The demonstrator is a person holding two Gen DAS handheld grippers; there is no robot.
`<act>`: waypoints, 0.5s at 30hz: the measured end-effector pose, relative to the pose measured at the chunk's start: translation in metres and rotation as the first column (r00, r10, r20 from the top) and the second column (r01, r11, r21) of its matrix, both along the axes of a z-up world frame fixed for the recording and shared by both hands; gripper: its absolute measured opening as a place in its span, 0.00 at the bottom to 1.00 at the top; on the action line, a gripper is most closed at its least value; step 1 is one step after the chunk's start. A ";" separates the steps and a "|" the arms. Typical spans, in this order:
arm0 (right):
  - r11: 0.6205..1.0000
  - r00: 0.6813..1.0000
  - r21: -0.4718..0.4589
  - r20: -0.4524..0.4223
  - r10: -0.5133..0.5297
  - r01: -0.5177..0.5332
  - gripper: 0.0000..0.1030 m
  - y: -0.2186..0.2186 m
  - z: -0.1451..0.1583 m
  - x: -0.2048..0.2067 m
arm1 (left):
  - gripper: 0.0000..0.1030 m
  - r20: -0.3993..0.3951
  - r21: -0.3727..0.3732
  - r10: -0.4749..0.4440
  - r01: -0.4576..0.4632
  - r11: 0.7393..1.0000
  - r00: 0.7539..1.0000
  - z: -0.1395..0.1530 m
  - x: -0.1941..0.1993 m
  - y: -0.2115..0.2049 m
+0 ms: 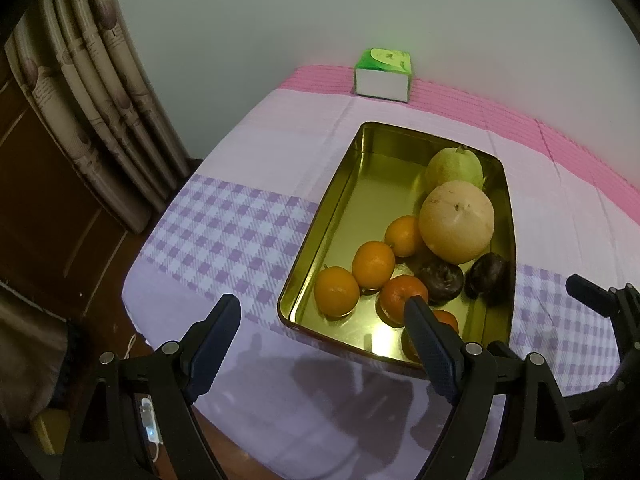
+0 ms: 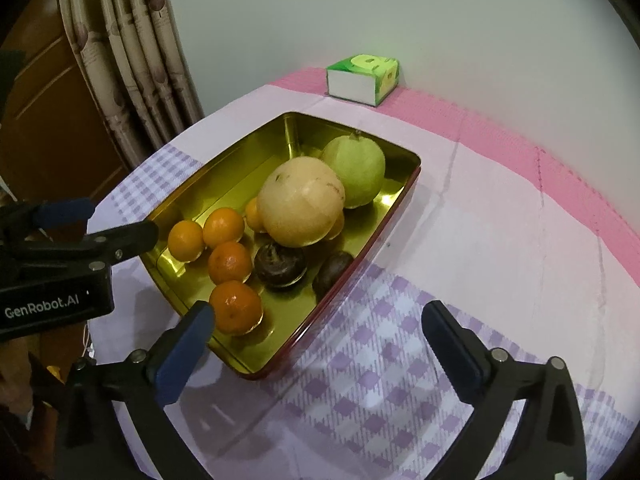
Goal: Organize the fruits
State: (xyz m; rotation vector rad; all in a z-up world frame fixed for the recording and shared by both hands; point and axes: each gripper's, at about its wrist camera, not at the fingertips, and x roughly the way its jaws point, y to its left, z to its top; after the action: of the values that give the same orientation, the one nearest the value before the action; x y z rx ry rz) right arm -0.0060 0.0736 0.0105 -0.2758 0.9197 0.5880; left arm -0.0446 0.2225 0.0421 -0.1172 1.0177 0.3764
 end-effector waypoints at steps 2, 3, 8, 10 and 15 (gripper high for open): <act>1.000 1.000 -0.003 -0.006 0.005 -0.006 0.99 0.001 -0.001 -0.002 | 0.81 -0.001 0.000 0.000 0.000 1.000 1.000 0.000 0.000 -0.001; 1.000 1.000 -0.003 -0.007 0.008 -0.008 0.99 0.002 -0.002 -0.002 | 0.81 0.000 0.001 0.000 0.000 1.000 1.000 0.000 0.000 0.000; 1.000 1.000 -0.009 -0.008 0.011 -0.011 0.99 0.003 -0.002 -0.003 | 0.81 -0.003 0.000 -0.002 0.002 1.000 1.000 -0.001 -0.001 -0.001; 1.000 1.000 -0.013 -0.008 0.011 -0.011 0.99 0.003 -0.003 -0.004 | 0.81 -0.004 0.000 -0.002 0.002 1.000 1.000 -0.002 -0.001 -0.001; 1.000 1.000 -0.019 -0.015 0.014 -0.015 0.99 0.004 -0.005 -0.003 | 0.81 -0.007 0.001 -0.001 0.001 1.000 1.000 -0.002 -0.001 -0.002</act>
State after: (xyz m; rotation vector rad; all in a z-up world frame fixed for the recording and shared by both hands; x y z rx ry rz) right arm -0.0090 0.0777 0.0060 -0.2958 0.9387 0.5955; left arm -0.0455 0.2209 0.0404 -0.1142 1.0247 0.3773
